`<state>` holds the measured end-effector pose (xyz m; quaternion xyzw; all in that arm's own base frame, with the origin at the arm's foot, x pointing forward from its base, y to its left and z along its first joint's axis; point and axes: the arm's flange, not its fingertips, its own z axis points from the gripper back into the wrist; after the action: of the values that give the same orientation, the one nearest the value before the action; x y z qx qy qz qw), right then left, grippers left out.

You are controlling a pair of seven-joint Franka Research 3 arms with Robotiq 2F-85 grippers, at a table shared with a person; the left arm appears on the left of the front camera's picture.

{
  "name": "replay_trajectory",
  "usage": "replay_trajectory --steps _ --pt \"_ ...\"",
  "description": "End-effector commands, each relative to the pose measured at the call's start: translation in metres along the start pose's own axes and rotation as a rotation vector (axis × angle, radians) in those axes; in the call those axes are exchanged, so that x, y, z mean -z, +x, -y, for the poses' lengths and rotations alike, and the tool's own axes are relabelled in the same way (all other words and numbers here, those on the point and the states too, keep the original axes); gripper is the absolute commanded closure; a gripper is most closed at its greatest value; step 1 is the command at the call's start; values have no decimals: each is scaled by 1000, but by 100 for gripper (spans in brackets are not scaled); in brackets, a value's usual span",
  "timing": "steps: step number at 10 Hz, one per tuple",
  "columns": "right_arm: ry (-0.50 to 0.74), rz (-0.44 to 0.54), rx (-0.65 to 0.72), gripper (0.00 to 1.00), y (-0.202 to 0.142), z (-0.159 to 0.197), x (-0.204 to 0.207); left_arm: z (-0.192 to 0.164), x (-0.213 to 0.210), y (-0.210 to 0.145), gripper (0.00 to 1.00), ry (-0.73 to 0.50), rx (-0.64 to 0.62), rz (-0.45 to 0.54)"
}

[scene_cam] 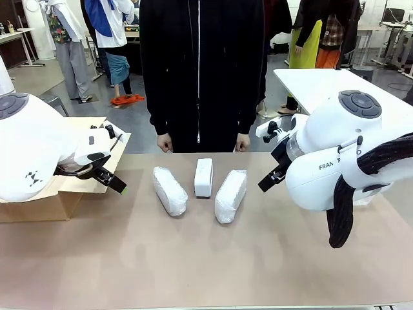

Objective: Separate and place wrapped and unwrapped clocks.
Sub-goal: Pick up the Digital clock indicated by the person.

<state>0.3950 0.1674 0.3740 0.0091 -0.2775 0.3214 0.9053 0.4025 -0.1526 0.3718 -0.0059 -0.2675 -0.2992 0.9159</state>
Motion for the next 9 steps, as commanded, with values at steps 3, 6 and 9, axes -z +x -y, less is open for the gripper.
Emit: replay_trajectory --steps 3,6,9 --pt "16 5 -43 0 -5 -1 -7 5 -3 -4 0 -5 12 -13" --pt "14 43 -121 0 -12 9 -40 15 -33 -6 0 2 90 5" --pt "27 72 -187 0 -19 24 -65 15 -66 -11 0 -13 176 33"
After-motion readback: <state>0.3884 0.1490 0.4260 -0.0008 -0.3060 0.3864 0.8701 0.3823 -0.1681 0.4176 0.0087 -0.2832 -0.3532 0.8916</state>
